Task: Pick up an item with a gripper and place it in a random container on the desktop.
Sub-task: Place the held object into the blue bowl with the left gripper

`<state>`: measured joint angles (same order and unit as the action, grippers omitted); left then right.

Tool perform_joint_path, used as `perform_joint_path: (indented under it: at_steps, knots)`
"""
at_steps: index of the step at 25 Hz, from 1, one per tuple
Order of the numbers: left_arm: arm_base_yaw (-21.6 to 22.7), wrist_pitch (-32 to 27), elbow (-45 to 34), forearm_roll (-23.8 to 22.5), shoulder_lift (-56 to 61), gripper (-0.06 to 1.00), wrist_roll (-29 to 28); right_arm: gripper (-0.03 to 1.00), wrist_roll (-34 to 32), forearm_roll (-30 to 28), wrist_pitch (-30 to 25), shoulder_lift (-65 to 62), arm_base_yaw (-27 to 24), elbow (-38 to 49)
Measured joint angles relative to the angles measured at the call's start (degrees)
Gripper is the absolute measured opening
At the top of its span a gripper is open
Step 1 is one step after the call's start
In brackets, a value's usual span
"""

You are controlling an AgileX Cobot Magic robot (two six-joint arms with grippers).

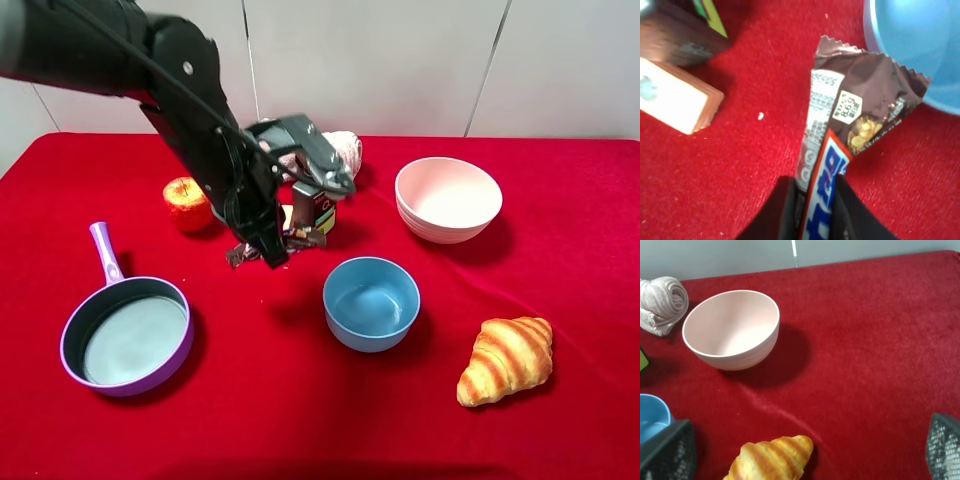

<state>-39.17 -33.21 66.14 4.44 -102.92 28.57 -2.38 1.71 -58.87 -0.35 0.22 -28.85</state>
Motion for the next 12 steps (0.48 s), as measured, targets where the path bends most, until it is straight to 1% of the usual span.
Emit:
perform_joint_path:
  at_steps: [3,12]
  knots:
    - [-0.75,-0.04,0.00,0.00,1.06,0.14,-1.45,0.69,0.00,0.00,0.00,0.00,0.00,0.00]
    - [-6.57,0.30,4.80,-0.01,1.13,0.14,-2.87,0.69,0.00,0.00,0.00,0.00,0.00,0.00]
